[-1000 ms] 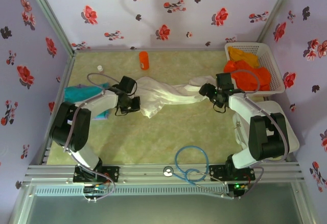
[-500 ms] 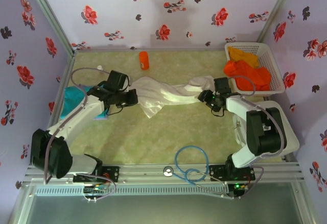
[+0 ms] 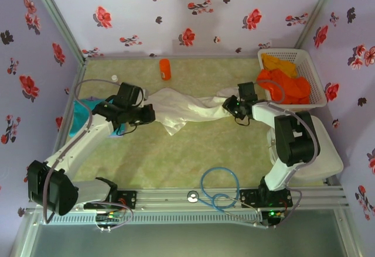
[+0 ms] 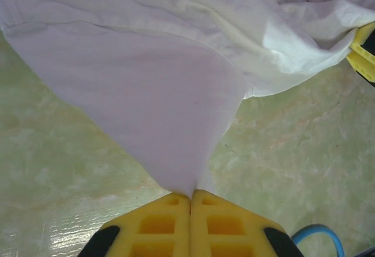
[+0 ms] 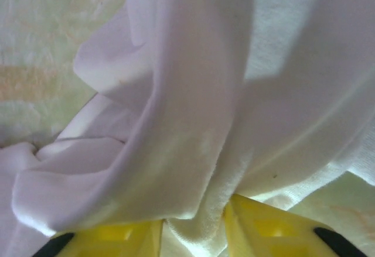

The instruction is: Fold and stack the t-shirts

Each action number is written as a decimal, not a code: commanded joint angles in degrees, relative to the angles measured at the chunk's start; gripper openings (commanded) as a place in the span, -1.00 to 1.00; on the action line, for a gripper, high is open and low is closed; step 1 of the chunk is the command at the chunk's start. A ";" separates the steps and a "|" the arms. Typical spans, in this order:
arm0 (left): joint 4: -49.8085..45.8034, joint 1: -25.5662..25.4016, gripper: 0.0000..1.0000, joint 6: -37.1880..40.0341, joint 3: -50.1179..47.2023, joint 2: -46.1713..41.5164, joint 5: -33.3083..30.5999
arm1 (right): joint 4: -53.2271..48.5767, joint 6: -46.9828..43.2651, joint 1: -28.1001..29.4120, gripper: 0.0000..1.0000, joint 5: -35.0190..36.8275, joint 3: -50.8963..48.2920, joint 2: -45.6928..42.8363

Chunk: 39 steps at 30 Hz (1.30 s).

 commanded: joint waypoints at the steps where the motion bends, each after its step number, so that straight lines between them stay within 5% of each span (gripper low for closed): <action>1: -2.55 0.28 -1.00 1.18 2.15 -2.16 0.13 | 0.05 0.45 0.33 -0.65 0.39 1.63 -0.56; 4: -3.81 0.36 -1.00 1.23 2.46 -3.44 -0.02 | -3.17 -1.50 0.37 -1.00 0.08 1.57 -2.13; 21: -16.77 0.40 -1.00 -4.03 0.76 -18.73 1.92 | -39.35 -10.98 0.43 -1.00 -1.06 1.59 -21.89; 31: -20.11 0.43 -1.00 -10.20 -9.05 -24.58 5.50 | -42.37 -10.90 0.67 -1.00 -0.26 -5.21 -25.64; 35: -20.39 0.39 -1.00 -13.51 -15.00 -27.41 6.47 | -41.02 -11.13 1.02 -0.84 -1.42 -6.77 -22.34; 39: -17.34 0.19 -1.00 -17.16 -21.23 -28.79 9.79 | -39.32 -11.20 1.08 0.12 -0.38 -5.77 -21.02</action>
